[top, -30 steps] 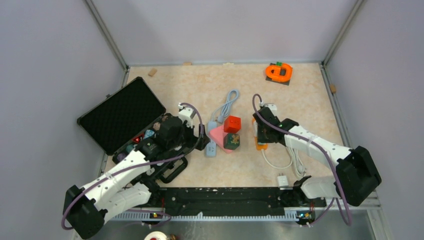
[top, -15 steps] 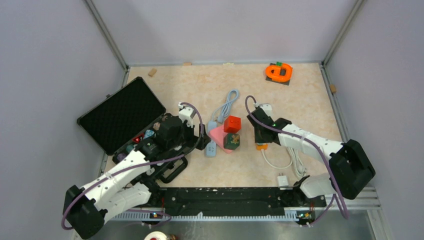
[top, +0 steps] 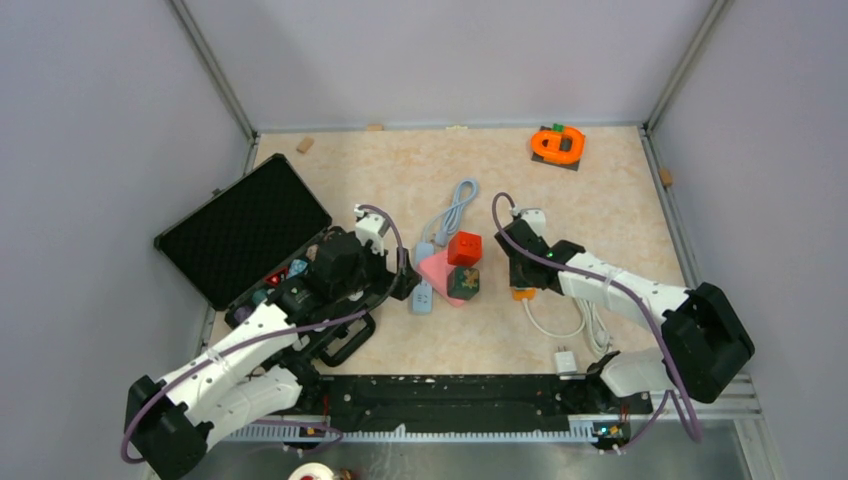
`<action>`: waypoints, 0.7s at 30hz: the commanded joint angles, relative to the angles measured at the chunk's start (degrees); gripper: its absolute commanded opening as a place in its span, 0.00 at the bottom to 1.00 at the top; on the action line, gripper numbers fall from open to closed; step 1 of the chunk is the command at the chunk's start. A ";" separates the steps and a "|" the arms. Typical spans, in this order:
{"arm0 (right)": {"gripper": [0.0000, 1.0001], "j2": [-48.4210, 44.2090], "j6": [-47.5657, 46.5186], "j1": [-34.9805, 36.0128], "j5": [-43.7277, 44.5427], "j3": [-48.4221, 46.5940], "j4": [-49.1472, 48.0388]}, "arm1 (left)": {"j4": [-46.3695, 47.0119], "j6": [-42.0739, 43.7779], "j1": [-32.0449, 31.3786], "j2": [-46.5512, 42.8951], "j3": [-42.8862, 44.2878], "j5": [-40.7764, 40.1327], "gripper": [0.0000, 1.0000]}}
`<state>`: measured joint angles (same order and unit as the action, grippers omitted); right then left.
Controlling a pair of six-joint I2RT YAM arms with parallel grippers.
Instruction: Insert the plug
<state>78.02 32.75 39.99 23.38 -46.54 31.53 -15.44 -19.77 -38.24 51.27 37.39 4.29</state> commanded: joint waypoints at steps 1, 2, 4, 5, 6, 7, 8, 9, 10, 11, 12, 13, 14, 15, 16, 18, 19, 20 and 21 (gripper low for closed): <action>0.00 3.44 2.80 0.14 -5.63 3.70 3.08 | 2.28 0.79 0.31 -1.30 1.87 1.01 0.99; 0.05 2.97 2.50 0.10 -5.68 2.81 3.86 | 2.16 0.97 0.27 -1.34 2.23 1.25 0.99; 0.39 1.77 1.54 0.16 -6.41 0.47 5.75 | 1.77 1.46 0.27 -1.37 2.92 1.62 0.99; 0.56 0.80 1.14 0.11 -6.88 -0.85 6.67 | 1.46 1.75 0.30 -1.39 3.36 1.75 0.99; 0.70 -0.48 0.99 0.10 -7.53 -2.06 7.51 | 1.20 1.93 0.33 -1.28 3.86 1.77 0.99; 0.81 -1.74 0.81 0.09 -8.37 -3.55 8.18 | 1.02 2.11 0.34 -1.14 4.37 1.73 0.99; 0.88 -3.21 0.51 0.16 -9.36 -4.50 8.67 | 0.61 2.18 0.29 -0.90 4.91 1.57 0.99; 0.93 -4.63 0.40 0.10 -10.45 -5.51 9.03 | 0.18 2.19 0.26 -0.64 5.52 1.43 0.99; 0.96 -5.91 0.30 0.10 -11.47 -6.49 9.42 | -0.04 2.24 0.20 -0.24 6.08 1.50 0.99; 0.98 -7.02 0.10 0.04 -12.52 -7.40 9.91 | -0.24 2.27 0.28 0.17 6.55 1.78 0.99; 0.99 -7.84 -0.11 0.04 -13.56 -8.34 10.32 | -0.49 2.12 0.27 0.65 7.04 2.07 0.99; 0.99 -8.63 -0.36 0.06 -14.40 -9.13 10.73 | -0.55 1.66 0.27 1.23 7.56 2.55 0.99; 0.99 -9.06 -0.47 -0.11 -15.09 -9.89 11.33 | -0.36 1.52 0.27 2.12 7.92 3.82 0.99; 0.99 -9.56 -0.79 -0.32 -15.90 -10.44 11.60 | 0.26 1.90 0.29 2.91 8.18 5.72 0.99; 0.99 -10.18 -0.96 -0.85 -16.94 -10.71 11.81 | 0.88 1.36 0.25 3.87 8.35 7.99 0.99; 0.99 -11.72 -1.42 -2.96 -20.21 -10.21 11.05 | 2.85 -1.51 0.12 6.32 8.49 11.68 0.99; 0.99 -12.64 -1.60 -4.65 -22.52 -9.52 10.35 | 4.07 -3.44 -0.16 7.78 8.52 12.98 0.99; 0.99 -13.60 -1.89 -6.62 -25.39 -8.48 9.31 | 5.52 -5.18 -0.73 9.23 8.50 14.69 0.99; 0.99 -14.62 -2.07 -8.85 -28.43 -7.38 8.28 | 6.66 -6.15 -2.07 10.94 8.80 15.44 0.99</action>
<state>66.65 31.99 36.95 4.82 -55.22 41.41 -14.68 -20.51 -38.35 57.60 44.18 12.36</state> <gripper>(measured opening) 0.985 0.986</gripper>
